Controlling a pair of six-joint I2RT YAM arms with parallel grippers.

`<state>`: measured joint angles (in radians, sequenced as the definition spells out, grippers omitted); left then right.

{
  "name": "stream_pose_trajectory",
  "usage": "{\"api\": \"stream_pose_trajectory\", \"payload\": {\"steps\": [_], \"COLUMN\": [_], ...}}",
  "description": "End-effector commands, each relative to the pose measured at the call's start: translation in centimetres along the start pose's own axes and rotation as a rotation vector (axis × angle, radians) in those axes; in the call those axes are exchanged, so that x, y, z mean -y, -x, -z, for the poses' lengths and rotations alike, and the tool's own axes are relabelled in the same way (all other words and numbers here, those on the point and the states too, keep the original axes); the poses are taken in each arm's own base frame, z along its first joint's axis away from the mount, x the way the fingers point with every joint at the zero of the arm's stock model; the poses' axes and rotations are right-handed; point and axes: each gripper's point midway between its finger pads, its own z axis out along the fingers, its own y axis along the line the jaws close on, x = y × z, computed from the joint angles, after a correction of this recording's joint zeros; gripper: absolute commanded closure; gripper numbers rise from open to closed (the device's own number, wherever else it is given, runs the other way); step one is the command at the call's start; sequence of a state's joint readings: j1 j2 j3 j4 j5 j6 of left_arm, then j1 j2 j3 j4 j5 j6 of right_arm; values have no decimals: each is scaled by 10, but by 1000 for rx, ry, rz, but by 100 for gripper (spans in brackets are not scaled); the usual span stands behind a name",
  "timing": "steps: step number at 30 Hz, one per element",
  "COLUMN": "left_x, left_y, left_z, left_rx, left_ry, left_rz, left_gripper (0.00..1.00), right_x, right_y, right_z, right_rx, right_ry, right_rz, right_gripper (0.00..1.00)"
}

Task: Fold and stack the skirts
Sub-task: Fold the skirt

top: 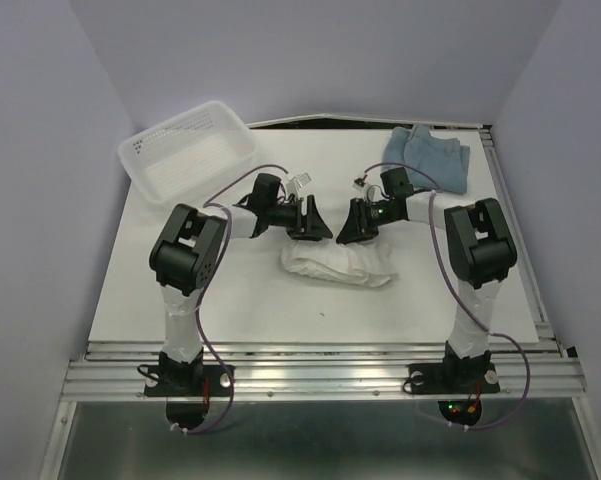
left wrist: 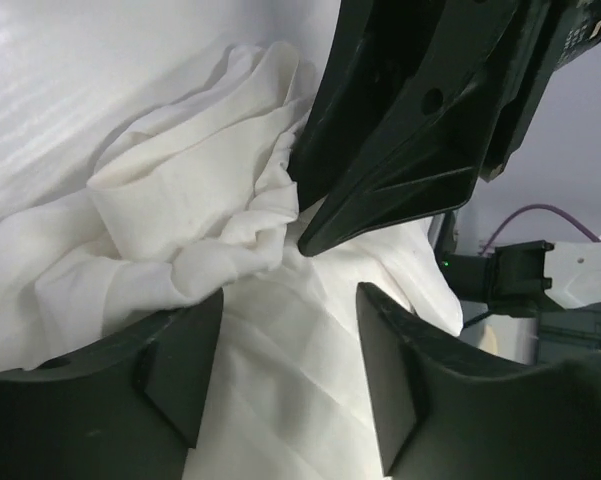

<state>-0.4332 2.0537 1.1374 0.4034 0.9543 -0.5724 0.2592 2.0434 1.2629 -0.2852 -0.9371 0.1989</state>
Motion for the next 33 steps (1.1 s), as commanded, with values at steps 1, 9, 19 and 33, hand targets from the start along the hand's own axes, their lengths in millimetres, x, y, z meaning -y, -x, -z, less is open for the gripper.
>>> {"api": "stream_pose_trajectory", "payload": {"steps": [1, 9, 19, 33], "left_x": [60, 93, 41, -12], "left_y": [54, 49, 1, -41], "left_z": [39, 128, 141, 109], "left_rx": [125, 220, 298, 187], "left_ry": [84, 312, 481, 480], "left_rz": [-349, -494, -85, 143], "left_gripper": [22, 1, 2, 2], "right_x": [-35, -111, -35, -4], "right_y": [26, 16, -54, -90], "right_z": [36, 116, 120, 88], "right_rx": [84, 279, 283, 441], "right_ry": [-74, -192, -460, -342], "right_rz": [78, 125, -342, -635], "right_gripper": [62, 8, 0, 0]}}
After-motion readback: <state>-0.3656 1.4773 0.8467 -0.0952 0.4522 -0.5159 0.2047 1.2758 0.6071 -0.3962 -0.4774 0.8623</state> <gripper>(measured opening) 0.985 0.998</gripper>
